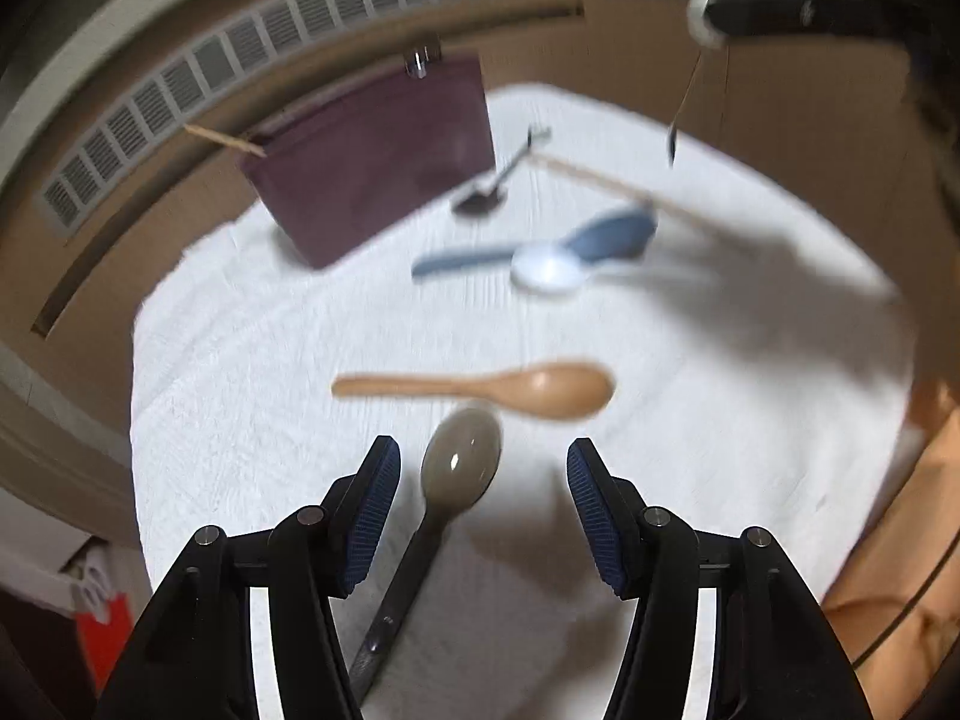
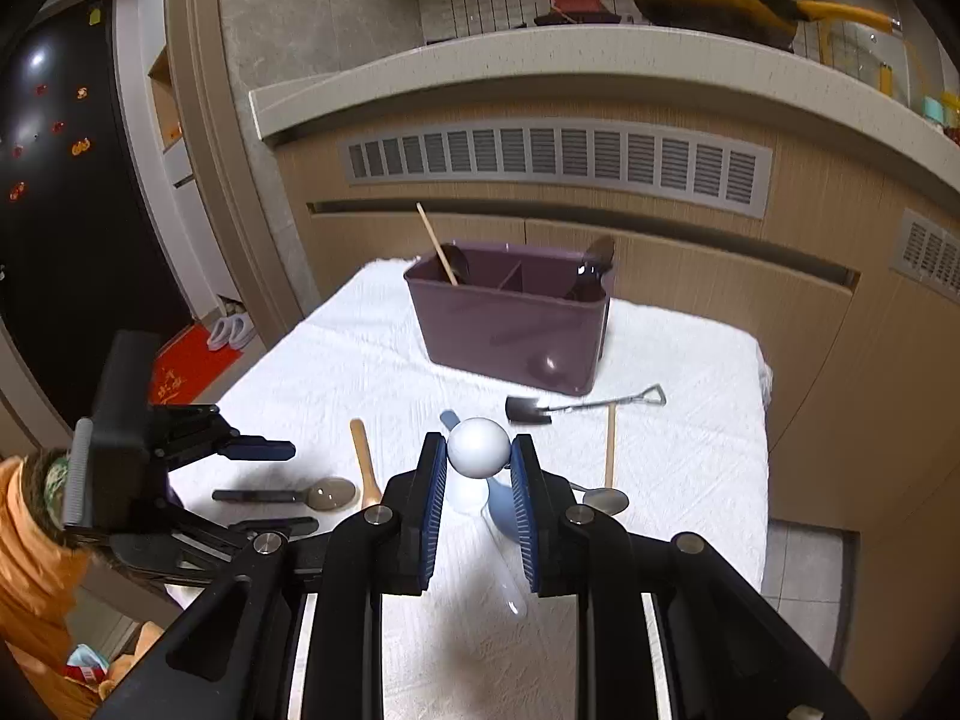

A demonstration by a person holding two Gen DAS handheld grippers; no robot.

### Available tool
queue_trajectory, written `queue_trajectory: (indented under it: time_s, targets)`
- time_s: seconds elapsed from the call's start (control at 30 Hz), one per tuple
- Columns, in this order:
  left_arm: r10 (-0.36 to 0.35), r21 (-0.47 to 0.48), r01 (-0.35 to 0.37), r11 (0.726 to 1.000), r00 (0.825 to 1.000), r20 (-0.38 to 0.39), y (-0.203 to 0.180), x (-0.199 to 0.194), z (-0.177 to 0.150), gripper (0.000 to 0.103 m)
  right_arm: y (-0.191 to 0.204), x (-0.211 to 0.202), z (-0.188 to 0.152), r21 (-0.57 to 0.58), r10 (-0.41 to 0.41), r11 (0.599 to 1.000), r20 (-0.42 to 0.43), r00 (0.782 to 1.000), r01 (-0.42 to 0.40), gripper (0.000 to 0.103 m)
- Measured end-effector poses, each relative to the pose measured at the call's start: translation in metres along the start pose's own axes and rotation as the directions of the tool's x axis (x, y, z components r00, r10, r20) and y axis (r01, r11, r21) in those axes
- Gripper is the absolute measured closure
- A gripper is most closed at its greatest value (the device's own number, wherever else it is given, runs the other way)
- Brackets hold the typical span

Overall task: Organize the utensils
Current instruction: 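Lift the grey spoon and the ball-handled spoon over the purple caddy with both grippers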

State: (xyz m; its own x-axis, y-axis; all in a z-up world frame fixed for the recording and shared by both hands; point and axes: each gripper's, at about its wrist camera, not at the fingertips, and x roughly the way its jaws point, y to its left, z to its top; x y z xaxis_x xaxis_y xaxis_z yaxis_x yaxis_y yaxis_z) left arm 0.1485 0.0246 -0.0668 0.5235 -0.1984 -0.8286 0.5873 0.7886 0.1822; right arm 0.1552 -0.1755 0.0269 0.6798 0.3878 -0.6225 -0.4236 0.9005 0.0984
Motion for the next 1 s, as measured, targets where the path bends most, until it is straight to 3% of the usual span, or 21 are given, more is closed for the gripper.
queue_trajectory:
  time_s: [0.2, 0.3, 0.4, 0.53, 0.67, 0.8, 0.93, 1.0]
  targets:
    - [-0.109, -0.115, 0.099, 0.988, 0.991, -0.079, 0.026, 0.028, -0.002, 0.045, 0.000, 0.009, -0.003, 0.007, 0.004, 1.000, -0.027, 1.000, -0.004, 0.083]
    - [-0.120, -0.210, 0.096, 0.973, 0.987, -0.102, 0.040, 0.042, -0.003, 0.051, 0.001, 0.012, -0.004, 0.007, 0.003, 1.000, -0.037, 0.999, -0.003, 0.083]
    - [-0.101, -0.287, 0.073, 0.955, 0.991, -0.084, 0.047, 0.041, -0.004, 0.067, 0.002, 0.013, -0.006, 0.007, 0.002, 1.000, -0.045, 0.999, -0.001, 0.083]
    - [-0.069, -0.368, 0.042, 0.929, 0.996, -0.059, 0.047, 0.034, -0.009, 0.067, 0.003, 0.011, -0.007, 0.003, 0.002, 1.000, -0.045, 0.999, -0.002, 0.083]
    - [-0.014, -0.418, 0.023, 0.908, 1.000, 0.024, 0.040, 0.013, -0.007, 0.067, 0.006, 0.008, -0.008, -0.006, 0.002, 1.000, -0.041, 0.999, -0.003, 0.083]
    - [0.031, -0.420, 0.034, 0.907, 0.989, 0.145, 0.031, -0.026, 0.008, 0.067, 0.007, 0.002, -0.007, -0.008, 0.003, 1.000, -0.026, 1.000, -0.004, 0.083]
    - [0.070, -0.412, 0.059, 0.909, 0.954, 0.291, 0.034, -0.073, 0.044, 0.068, 0.007, -0.008, 0.005, -0.001, 0.014, 1.000, 0.020, 1.000, -0.014, 0.083]
    - [0.090, -0.400, 0.073, 0.913, 0.923, 0.375, 0.040, -0.098, 0.070, 0.068, 0.007, -0.013, 0.017, -0.005, 0.016, 1.000, 0.047, 0.999, -0.016, 0.083]
